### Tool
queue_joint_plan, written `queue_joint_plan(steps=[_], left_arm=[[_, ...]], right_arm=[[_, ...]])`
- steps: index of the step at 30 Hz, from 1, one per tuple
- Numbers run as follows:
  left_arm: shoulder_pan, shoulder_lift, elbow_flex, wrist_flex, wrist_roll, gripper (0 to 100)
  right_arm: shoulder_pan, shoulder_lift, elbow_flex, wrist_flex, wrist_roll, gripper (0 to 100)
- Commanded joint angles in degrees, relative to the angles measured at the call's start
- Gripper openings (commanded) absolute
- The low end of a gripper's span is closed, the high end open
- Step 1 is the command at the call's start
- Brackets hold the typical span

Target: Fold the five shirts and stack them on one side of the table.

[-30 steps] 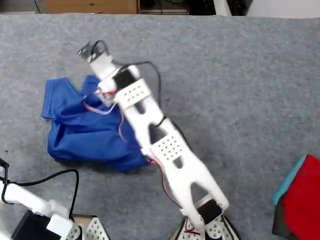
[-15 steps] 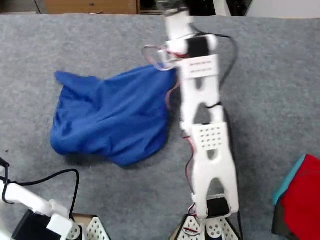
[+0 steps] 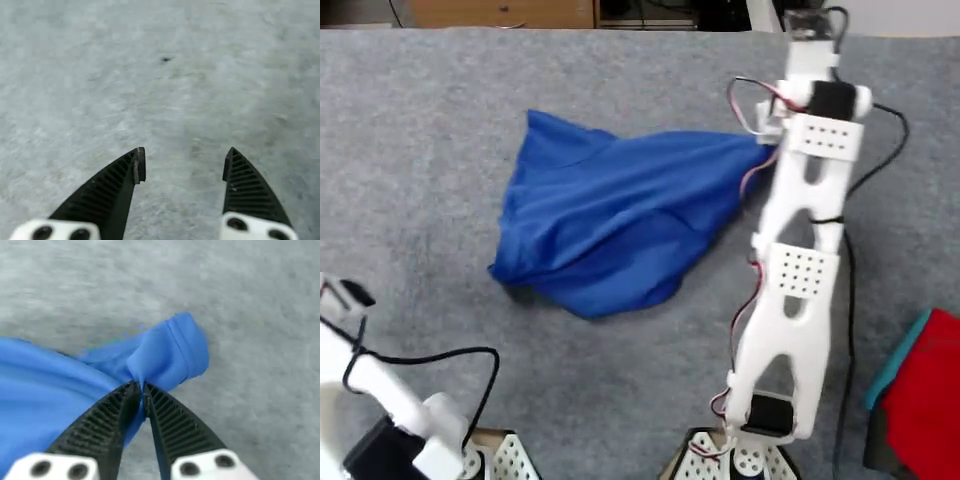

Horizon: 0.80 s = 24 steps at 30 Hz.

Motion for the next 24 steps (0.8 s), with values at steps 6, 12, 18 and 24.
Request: queue_joint_plan(steps=[6, 12, 18, 24], left_arm=[[13.01, -1.89, -0.53, -0.09, 3.60, 25], [13.19, -1.89, -0.26, 0.26, 6.68, 25], [10.02, -1.89, -0.44, 3.34, 6.59, 25], [4.66, -1.89, -0.35, 3.16, 6.59, 25]], right_arm=[[6.02, 0.92, -2.51, 0.97, 6.77, 1.4], [5.76, 0.48, -2.77, 0.97, 7.30, 23.4], [2.07, -3.47, -2.68, 1.05, 8.88, 27.1], [-4.88, -11.47, -2.33, 1.05, 8.97, 22.8]])
